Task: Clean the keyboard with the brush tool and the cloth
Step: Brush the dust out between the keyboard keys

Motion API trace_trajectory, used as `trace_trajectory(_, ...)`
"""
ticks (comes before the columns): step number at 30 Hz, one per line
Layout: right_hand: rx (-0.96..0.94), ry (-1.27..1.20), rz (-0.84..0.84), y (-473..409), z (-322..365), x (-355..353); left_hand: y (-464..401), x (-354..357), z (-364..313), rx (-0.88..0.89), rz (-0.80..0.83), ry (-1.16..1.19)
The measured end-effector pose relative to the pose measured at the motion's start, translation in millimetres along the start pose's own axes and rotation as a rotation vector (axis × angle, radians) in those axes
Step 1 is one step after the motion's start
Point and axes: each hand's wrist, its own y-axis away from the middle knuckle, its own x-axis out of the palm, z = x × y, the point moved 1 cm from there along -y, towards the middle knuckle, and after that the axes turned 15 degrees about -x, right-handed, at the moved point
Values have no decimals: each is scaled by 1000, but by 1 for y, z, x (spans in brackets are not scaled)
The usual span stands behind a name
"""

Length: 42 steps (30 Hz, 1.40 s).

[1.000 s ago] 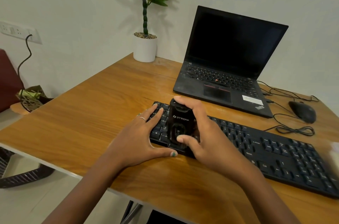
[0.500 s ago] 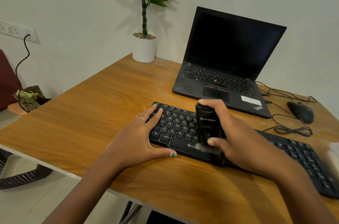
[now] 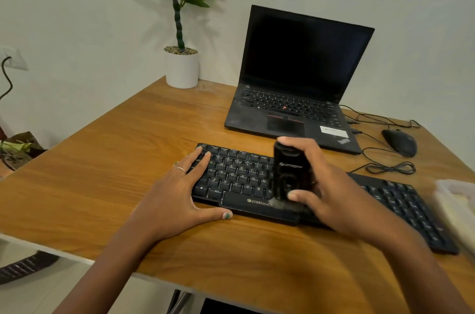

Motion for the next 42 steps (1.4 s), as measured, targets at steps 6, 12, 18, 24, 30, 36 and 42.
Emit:
trace_trajectory(6, 61, 8, -159, 27, -5, 3, 0, -2, -1, -7, 15, 8)
trace_trajectory(12, 79, -2, -76, 35, 4, 0, 1, -2, -2, -9, 11, 11)
trace_trajectory(18, 87, -104, -388, 15, 4, 10, 0, 0, 0, -9, 7, 35)
trace_trajectory(24, 215, 69, -324, 10, -5, 14, -1, 1, 2, -19, 9, 39)
trace_trajectory(30, 31, -52, -270, -4, 6, 28, -1, 2, 2, -7, 10, 55)
trace_trajectory(36, 42, -142, -453, -12, -4, 28, -1, 2, 1, -8, 22, 20)
trace_trajectory(42, 15, -215, -516, -27, 3, 41, -1, 2, 1, 5, 8, 11)
